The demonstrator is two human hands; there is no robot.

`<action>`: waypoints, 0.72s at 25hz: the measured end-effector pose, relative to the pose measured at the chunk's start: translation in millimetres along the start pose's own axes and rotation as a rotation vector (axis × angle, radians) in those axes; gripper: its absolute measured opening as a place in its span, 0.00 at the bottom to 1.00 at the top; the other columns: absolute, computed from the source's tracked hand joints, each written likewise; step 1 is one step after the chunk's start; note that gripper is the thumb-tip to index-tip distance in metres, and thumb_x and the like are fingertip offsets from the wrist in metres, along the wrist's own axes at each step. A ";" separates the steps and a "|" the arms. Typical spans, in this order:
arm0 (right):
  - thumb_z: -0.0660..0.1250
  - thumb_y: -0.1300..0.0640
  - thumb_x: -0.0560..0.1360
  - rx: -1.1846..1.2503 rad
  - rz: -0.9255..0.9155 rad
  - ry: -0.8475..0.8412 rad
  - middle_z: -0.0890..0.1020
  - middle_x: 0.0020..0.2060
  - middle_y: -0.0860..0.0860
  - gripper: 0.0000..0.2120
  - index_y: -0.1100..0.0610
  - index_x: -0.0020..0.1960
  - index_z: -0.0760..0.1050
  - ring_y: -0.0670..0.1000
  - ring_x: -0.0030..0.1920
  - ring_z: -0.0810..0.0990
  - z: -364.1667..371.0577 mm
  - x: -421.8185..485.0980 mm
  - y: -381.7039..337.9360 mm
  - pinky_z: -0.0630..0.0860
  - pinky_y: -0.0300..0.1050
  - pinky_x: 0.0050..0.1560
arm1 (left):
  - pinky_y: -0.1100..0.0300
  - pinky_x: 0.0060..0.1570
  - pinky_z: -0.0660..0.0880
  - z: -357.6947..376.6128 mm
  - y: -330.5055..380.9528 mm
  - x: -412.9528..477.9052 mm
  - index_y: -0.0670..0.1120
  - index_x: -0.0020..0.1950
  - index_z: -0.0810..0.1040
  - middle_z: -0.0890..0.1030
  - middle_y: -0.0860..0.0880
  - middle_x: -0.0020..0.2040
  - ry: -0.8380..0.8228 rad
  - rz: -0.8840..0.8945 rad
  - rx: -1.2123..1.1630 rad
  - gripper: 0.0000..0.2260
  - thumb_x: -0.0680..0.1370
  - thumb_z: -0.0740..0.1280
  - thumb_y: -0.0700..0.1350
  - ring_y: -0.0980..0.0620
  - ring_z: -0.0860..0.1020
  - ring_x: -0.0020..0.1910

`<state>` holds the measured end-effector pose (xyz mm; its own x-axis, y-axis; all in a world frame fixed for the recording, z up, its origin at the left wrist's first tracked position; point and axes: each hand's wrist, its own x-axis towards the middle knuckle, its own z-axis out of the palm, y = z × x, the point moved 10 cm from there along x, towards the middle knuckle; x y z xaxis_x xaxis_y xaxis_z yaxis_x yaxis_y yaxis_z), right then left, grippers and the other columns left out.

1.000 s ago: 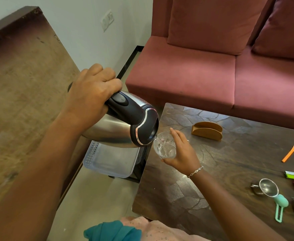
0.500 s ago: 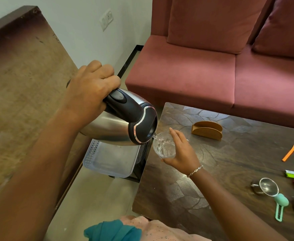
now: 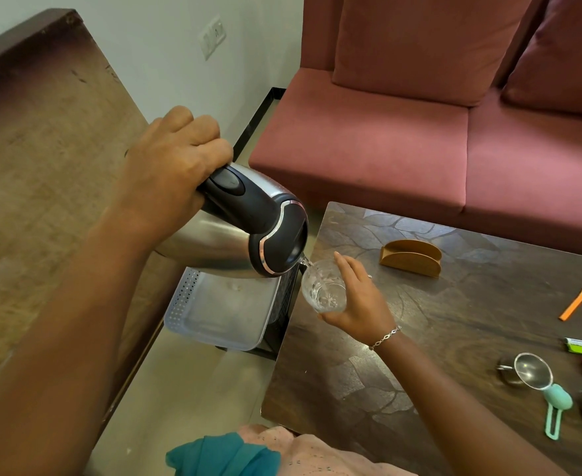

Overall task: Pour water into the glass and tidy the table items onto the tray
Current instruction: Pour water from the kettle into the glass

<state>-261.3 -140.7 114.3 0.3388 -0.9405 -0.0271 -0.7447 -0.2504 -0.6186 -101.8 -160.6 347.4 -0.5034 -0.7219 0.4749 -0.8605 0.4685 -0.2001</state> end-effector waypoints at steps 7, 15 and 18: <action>0.75 0.53 0.65 -0.009 -0.007 -0.013 0.61 0.71 0.53 0.47 0.58 0.74 0.50 0.52 0.66 0.66 4.0 0.8 -2.2 0.66 0.35 0.55 | 0.52 0.31 0.68 -4.7 0.4 0.6 0.39 0.39 0.74 0.77 0.41 0.39 0.022 0.013 0.029 0.08 0.67 0.65 0.28 0.46 0.64 0.40; 0.75 0.53 0.65 -0.009 -0.002 -0.013 0.61 0.71 0.54 0.47 0.58 0.74 0.50 0.52 0.66 0.66 4.2 -1.0 -0.2 0.65 0.35 0.55 | 0.51 0.31 0.68 -7.5 -2.1 1.9 0.39 0.40 0.74 0.77 0.40 0.40 0.038 0.035 0.040 0.06 0.68 0.65 0.30 0.45 0.65 0.40; 0.75 0.53 0.65 -0.019 -0.003 -0.013 0.61 0.71 0.55 0.47 0.58 0.74 0.50 0.53 0.66 0.66 4.8 -1.9 -0.7 0.66 0.36 0.55 | 0.51 0.31 0.69 -8.3 0.2 1.1 0.39 0.41 0.74 0.77 0.40 0.40 0.042 0.058 0.042 0.05 0.69 0.65 0.30 0.45 0.65 0.40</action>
<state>-258.6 -137.7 111.0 0.3482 -0.9367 -0.0360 -0.7544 -0.2572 -0.6039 -101.9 -157.1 355.0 -0.5493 -0.6719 0.4968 -0.8331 0.4861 -0.2638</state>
